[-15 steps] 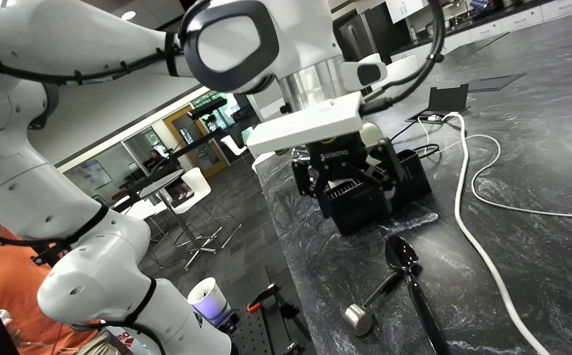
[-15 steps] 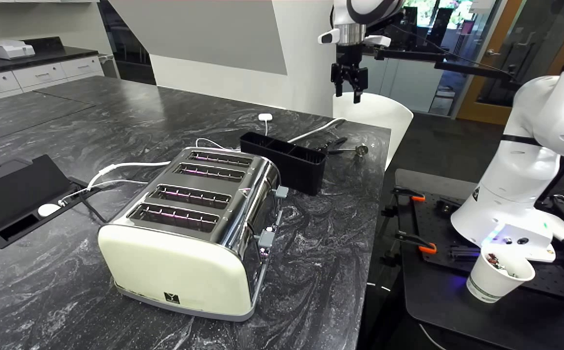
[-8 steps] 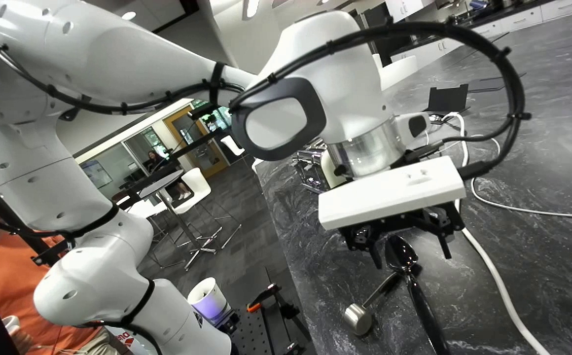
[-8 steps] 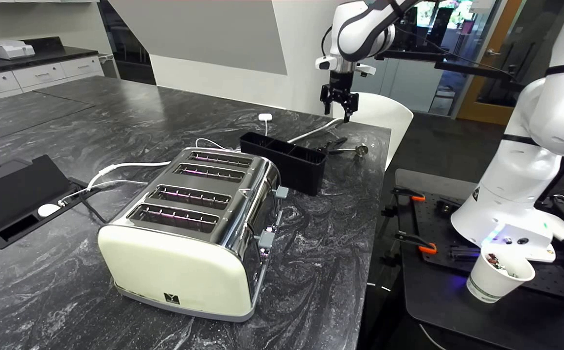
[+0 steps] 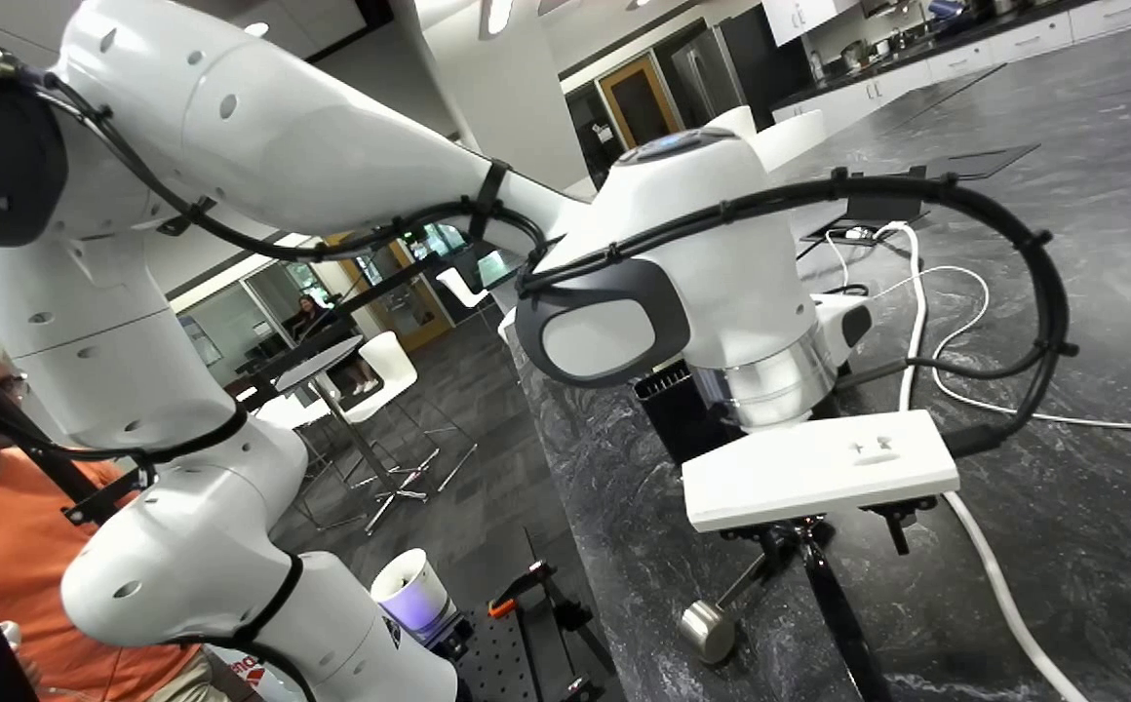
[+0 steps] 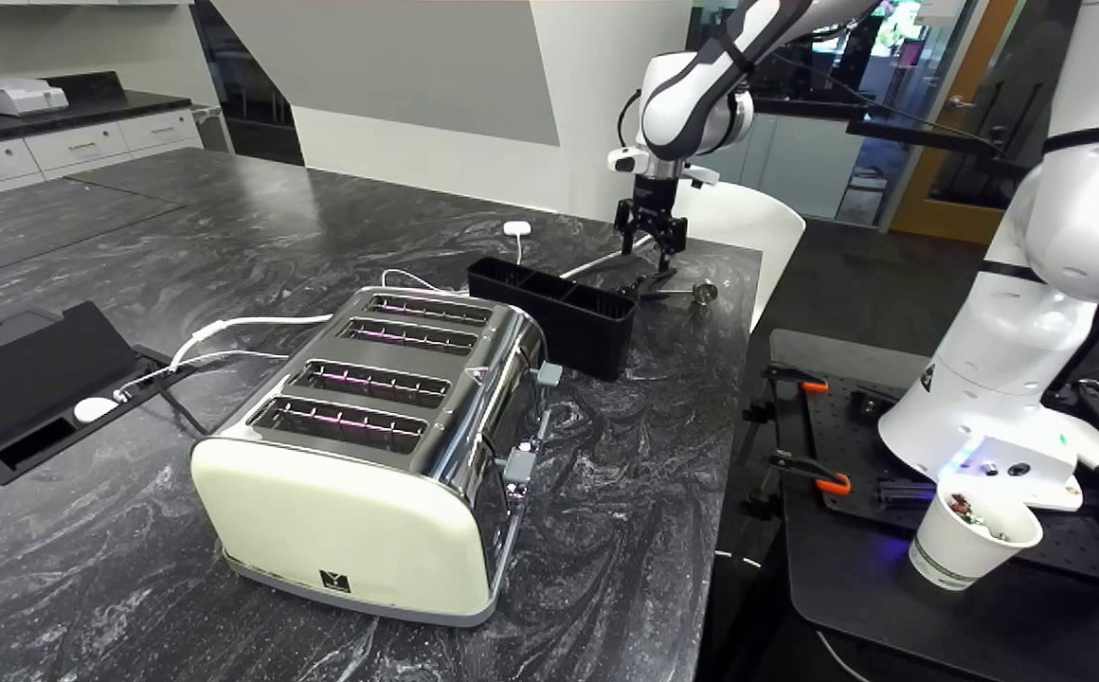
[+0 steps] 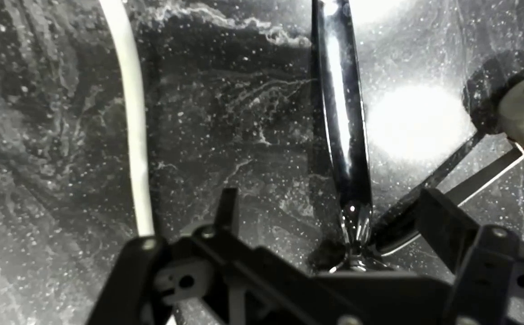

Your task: Pick up the black spoon and place it in the utensil holder

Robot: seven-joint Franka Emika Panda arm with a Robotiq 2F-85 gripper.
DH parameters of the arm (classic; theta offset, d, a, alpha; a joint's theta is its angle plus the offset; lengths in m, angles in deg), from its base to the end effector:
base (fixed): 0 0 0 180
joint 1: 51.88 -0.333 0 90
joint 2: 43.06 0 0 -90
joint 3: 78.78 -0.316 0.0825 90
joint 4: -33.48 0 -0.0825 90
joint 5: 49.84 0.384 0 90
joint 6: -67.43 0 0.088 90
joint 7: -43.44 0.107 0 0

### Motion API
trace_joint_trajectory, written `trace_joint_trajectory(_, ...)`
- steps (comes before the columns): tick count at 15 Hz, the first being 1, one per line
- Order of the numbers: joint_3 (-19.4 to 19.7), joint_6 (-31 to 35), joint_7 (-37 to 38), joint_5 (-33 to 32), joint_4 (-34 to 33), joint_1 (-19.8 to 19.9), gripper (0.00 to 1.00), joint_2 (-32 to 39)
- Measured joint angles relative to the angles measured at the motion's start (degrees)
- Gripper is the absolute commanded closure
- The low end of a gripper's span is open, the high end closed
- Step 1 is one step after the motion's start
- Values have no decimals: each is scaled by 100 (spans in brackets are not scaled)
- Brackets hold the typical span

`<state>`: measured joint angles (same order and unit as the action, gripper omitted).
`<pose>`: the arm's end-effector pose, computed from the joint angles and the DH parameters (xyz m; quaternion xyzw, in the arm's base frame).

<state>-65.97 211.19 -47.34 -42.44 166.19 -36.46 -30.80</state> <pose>0.4587 -0.2488 0.2512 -0.8795 -0.4756 -0.0088 0.0130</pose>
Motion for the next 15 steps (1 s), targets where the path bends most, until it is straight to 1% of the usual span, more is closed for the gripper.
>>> trace_joint_trajectory(6,-148,155,0,105,181,196,0,65)
trace_joint_trajectory(7,-166,173,0,109,207,222,22,65)
trace_joint_trajectory(9,-192,193,0,127,239,248,34,68)
trace_joint_trajectory(12,-256,198,-4,153,259,282,59,82)
trace_joint_trajectory(15,-323,198,-4,158,261,286,81,105)
